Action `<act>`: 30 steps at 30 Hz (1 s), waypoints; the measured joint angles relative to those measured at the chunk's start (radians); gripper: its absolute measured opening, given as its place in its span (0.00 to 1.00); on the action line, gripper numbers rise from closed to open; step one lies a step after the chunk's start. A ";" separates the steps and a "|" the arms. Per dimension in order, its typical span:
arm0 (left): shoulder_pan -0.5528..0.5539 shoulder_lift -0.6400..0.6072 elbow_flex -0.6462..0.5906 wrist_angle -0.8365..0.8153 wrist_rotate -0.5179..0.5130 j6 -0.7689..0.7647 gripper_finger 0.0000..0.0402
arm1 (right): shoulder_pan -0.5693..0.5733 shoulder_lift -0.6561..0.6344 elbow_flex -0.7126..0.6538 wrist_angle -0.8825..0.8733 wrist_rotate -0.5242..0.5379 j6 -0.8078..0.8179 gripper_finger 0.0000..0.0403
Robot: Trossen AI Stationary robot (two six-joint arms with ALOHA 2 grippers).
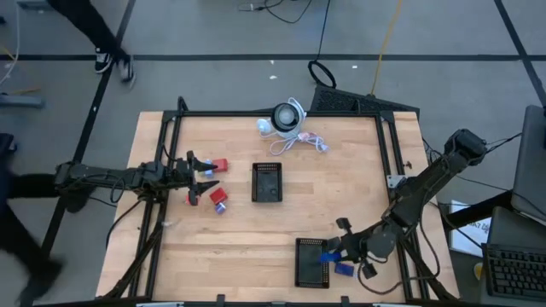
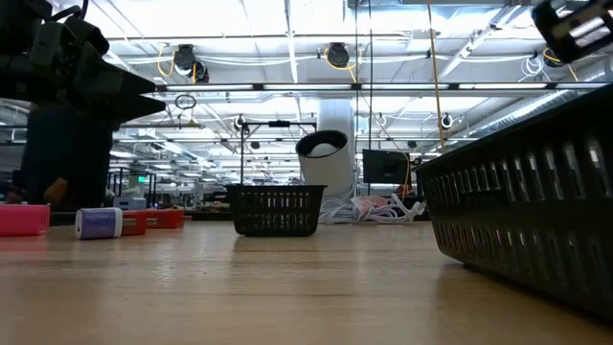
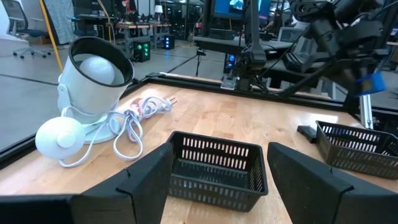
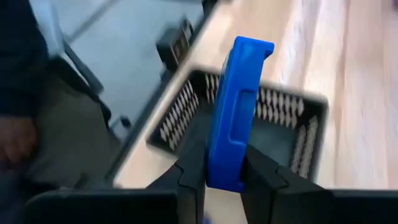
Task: Pick & Place Office items
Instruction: Put the blue digital timer into the bottom black basket
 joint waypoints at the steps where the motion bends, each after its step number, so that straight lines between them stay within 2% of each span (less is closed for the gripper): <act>1: 0.000 0.000 0.000 0.000 0.000 0.000 0.66 | -0.006 0.015 0.000 0.039 0.000 -0.016 0.14; 4: 0.000 0.000 0.000 0.000 0.000 0.000 0.66 | -0.026 0.059 0.000 0.099 0.000 -0.041 0.14; 7: 0.000 0.000 0.000 0.000 0.000 0.000 0.66 | -0.058 0.102 0.044 0.067 -0.002 0.003 0.14; 13: 0.000 0.000 0.000 0.000 0.000 0.000 0.66 | -0.131 0.199 0.183 -0.072 -0.104 0.035 0.14; 17: 0.000 0.000 0.000 0.000 0.000 0.000 0.66 | -0.170 0.261 0.237 -0.222 -0.111 0.042 0.14; 23: 0.000 0.000 0.000 0.000 0.000 0.000 0.66 | -0.206 0.322 0.242 -0.291 -0.117 0.063 0.14; 30: 0.000 0.000 0.000 0.000 0.000 0.000 0.66 | -0.227 0.348 0.242 -0.297 -0.195 0.062 0.18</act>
